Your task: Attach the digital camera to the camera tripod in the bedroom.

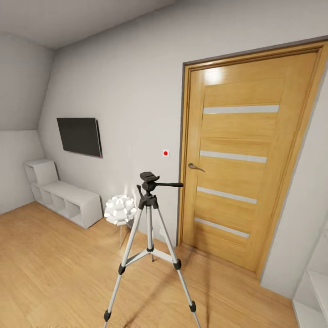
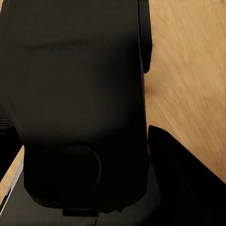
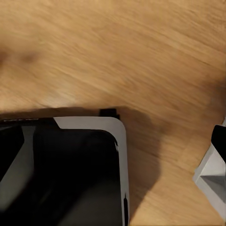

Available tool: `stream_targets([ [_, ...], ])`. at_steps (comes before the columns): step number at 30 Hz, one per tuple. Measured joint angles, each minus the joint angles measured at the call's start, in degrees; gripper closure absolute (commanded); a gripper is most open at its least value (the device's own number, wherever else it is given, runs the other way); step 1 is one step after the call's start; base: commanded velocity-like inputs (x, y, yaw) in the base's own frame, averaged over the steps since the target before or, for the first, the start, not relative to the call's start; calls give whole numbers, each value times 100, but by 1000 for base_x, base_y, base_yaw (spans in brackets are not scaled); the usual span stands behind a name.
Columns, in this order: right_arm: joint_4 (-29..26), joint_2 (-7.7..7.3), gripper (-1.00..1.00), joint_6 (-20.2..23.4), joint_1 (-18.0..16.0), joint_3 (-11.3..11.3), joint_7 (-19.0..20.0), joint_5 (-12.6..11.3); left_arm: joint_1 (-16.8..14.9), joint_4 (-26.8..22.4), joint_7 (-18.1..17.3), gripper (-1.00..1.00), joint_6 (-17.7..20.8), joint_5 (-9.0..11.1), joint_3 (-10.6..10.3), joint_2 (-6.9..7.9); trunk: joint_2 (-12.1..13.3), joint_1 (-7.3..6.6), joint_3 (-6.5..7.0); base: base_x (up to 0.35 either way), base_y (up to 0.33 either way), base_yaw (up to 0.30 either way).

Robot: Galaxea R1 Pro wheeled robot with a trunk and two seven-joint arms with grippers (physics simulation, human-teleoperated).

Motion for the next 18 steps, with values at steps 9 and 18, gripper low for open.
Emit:
stream_targets([
  [9,0,4,-100,-2,0,3,-1,0,0,0,0,100,2,4,0,0,0,0,0,0,-1,269],
  [18,0,4,-100,-3,0,2,0,0,0,0,-7,100,3,-10,-7,0,0,0,0,0,0,245],
])
